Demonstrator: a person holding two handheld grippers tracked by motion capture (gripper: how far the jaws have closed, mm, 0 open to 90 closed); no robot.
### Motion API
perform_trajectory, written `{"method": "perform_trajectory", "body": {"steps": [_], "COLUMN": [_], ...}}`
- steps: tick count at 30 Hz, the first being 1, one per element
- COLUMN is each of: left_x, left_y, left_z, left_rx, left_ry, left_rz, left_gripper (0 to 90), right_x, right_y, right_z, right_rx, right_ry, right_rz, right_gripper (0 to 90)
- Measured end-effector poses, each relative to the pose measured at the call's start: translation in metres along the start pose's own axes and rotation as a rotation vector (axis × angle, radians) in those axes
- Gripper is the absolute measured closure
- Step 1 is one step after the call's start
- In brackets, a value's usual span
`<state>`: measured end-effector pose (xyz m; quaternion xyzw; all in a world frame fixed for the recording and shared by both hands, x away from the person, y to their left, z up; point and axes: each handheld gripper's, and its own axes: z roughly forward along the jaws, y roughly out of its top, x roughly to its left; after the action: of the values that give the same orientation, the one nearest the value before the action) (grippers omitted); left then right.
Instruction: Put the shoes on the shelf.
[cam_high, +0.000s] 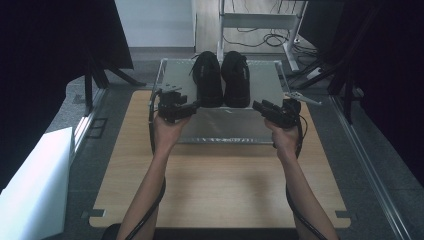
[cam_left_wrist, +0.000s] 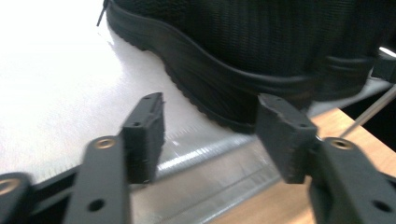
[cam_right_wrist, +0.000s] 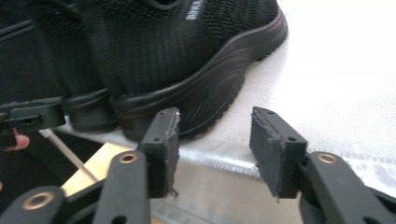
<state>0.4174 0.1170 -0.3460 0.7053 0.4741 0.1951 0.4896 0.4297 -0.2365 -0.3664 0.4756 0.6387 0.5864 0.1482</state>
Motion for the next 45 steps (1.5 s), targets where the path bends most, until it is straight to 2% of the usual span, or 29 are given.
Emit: {"method": "perform_trajectory", "body": {"steps": [2,3,5,8,10,16,22,26,29,30,33,37,45], "left_x": [-0.005,-0.005,-0.009,-0.015,-0.016,-0.021,-0.023,-0.029,-0.031,-0.031,-0.031,-0.031,-0.03], "left_y": [-0.006,-0.006,-0.011,-0.019,-0.025,-0.04,-0.058,-0.073,-0.083,-0.09,-0.102,-0.12,-0.16], "left_z": [-0.005,-0.005,-0.008,-0.013,-0.017,-0.03,-0.041,-0.051,-0.058,-0.061,-0.065,-0.066,-0.057], "left_rx": [0.002,0.002,0.016,0.027,0.027,0.036,0.056,0.076,0.086,0.092,0.099,0.124,0.181], "left_ry": [-0.026,-0.026,-0.044,-0.046,-0.051,-0.022,-0.017,0.007,0.012,0.013,0.017,0.026,0.02], "left_rz": [0.004,0.004,0.018,0.041,0.036,0.053,0.07,0.114,0.143,0.153,0.159,0.18,0.172], "left_gripper": [31.1,28.4,26.3,19.9,18.3,12.8,6.0,0.0,0.0,0.0,0.0,0.0,0.0], "right_x": [0.002,0.002,0.005,0.008,0.009,0.013,0.017,0.018,0.017,0.016,0.014,0.009,-0.002], "right_y": [-0.002,-0.002,-0.004,-0.01,-0.014,-0.024,-0.039,-0.051,-0.061,-0.07,-0.076,-0.095,-0.125], "right_z": [-0.009,-0.009,-0.014,-0.02,-0.024,-0.037,-0.054,-0.065,-0.075,-0.082,-0.085,-0.093,-0.094], "right_rx": [0.001,0.001,0.016,0.046,0.055,0.09,0.148,0.182,0.193,0.21,0.219,0.259,0.343], "right_ry": [0.013,0.013,0.013,0.018,0.021,0.026,0.04,0.048,0.051,0.046,0.042,0.029,-0.014], "right_rz": [-0.035,-0.035,-0.058,-0.106,-0.127,-0.169,-0.238,-0.277,-0.277,-0.283,-0.282,-0.276,-0.288], "right_gripper": [44.9,44.9,41.4,37.6,34.6,24.5,14.8,13.7,12.0,10.2,8.8,5.0,0.7]}}
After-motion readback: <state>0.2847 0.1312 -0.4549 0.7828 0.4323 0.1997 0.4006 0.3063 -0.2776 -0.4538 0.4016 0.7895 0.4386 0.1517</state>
